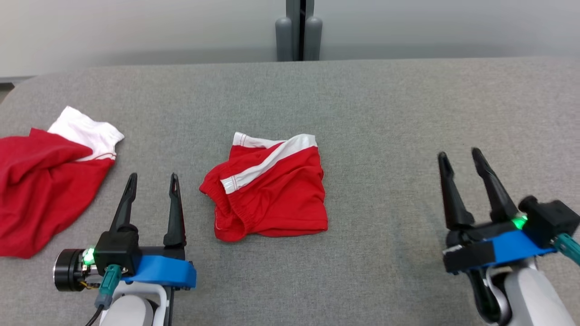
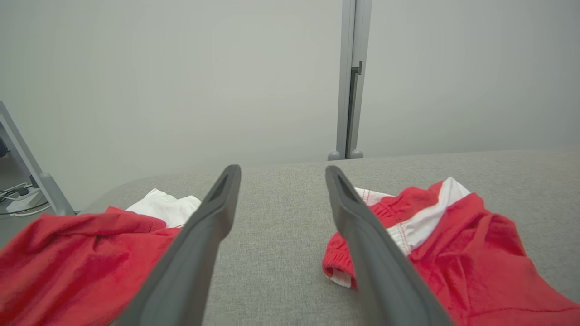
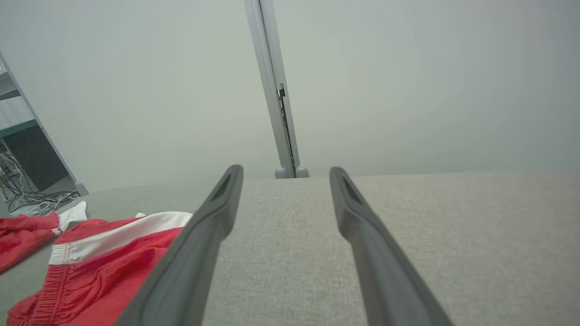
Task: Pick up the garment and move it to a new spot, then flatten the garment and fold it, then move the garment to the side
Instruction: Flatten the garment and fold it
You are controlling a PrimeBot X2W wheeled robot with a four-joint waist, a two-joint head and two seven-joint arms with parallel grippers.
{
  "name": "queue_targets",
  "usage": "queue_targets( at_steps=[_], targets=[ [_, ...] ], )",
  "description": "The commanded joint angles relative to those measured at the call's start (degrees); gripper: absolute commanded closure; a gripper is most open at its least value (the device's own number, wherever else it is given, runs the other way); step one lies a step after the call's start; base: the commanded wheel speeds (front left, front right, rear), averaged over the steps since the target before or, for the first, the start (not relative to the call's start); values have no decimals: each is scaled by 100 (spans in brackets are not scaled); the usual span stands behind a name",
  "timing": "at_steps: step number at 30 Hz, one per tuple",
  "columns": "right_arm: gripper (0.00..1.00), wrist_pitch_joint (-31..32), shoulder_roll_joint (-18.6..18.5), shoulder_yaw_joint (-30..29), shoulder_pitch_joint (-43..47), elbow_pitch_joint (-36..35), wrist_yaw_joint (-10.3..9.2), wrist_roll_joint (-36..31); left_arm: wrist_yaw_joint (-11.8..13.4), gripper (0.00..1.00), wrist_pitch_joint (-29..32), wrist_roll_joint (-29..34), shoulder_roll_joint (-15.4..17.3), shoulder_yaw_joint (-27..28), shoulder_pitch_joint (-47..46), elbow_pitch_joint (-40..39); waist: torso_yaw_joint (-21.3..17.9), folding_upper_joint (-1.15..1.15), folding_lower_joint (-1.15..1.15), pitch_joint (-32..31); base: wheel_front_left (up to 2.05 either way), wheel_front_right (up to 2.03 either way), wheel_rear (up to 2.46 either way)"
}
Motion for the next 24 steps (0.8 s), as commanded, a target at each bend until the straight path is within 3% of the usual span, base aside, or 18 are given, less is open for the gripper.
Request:
queue_targets(
  at_steps=[1,6,12,24],
  targets=[
    [0,85,12,-195,280,-163,3,-80,35,0,11,-26,73,24,102,27,-95,0,1,-154,0,0,0],
    [0,447,126,-593,879,-637,3,-214,-78,0,56,-122,182,23,320,69,-161,0,1,-459,0,0,0],
    [0,987,258,-673,1518,-1139,3,-246,-271,0,219,-292,321,-60,690,99,-214,0,1,-937,0,0,0],
    [0,1454,350,-858,2088,-1559,3,-441,-289,0,345,-348,458,-136,1077,103,-266,0,1,-1294,0,0,0]
  ],
)
